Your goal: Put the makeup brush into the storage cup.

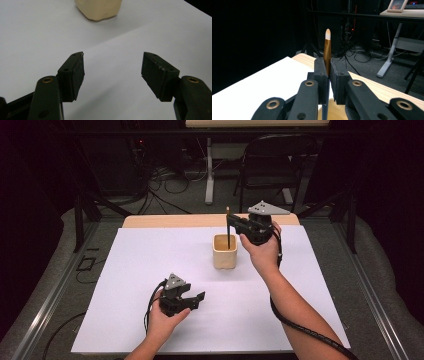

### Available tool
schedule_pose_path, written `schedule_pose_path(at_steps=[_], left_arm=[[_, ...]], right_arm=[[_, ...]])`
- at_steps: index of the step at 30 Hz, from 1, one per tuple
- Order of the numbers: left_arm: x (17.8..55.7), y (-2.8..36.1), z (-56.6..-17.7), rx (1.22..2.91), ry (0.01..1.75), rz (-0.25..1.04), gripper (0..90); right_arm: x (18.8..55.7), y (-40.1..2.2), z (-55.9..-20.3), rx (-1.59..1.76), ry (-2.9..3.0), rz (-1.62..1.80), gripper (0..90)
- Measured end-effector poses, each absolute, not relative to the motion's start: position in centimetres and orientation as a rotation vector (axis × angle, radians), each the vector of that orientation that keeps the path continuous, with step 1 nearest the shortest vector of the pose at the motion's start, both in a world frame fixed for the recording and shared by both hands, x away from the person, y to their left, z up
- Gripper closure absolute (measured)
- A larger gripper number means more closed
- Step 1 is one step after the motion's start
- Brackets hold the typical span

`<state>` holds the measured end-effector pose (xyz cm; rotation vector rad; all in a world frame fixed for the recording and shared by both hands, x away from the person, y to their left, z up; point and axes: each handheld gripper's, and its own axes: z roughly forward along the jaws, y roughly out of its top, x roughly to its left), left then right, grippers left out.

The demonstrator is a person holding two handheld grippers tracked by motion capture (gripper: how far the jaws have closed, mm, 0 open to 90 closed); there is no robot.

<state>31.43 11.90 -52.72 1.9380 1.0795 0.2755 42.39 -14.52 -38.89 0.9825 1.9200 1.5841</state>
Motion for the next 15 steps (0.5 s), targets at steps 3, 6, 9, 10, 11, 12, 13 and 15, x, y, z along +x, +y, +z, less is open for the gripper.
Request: schedule_pose_path(at_steps=[3,6,9,10,11,12,13,15], left_arm=[[31.5,11.9,-52.7,1.937,1.081,0.275,35.1],[31.4,12.0,-52.7,1.937,1.08,0.275,35.1],[31.4,12.0,-52.7,1.935,1.084,0.273,35.1],[31.4,12.0,-52.7,1.933,1.084,0.274,35.1],[31.4,12.0,-52.7,1.931,1.084,0.275,35.1],[31.4,12.0,-52.7,1.932,1.083,0.276,35.1],[31.4,12.0,-52.7,1.932,1.083,0.276,35.1],[31.4,12.0,-52.7,1.932,1.084,0.275,35.1]], right_arm=[[42.8,-13.9,-39.1,0.981,1.921,1.576,83.8],[43.2,-13.4,-39.4,0.993,1.922,1.567,83.8],[43.5,-13.3,-39.6,1.005,1.927,1.556,83.8],[43.6,-13.2,-39.8,1.001,1.924,1.55,83.8],[43.6,-13.2,-39.8,1.001,1.924,1.55,83.8],[43.6,-13.2,-39.9,0.998,1.923,1.546,83.8],[43.7,-13.2,-40.0,0.999,1.924,1.54,83.8],[43.7,-13.3,-40.1,1.003,1.923,1.533,83.8]])
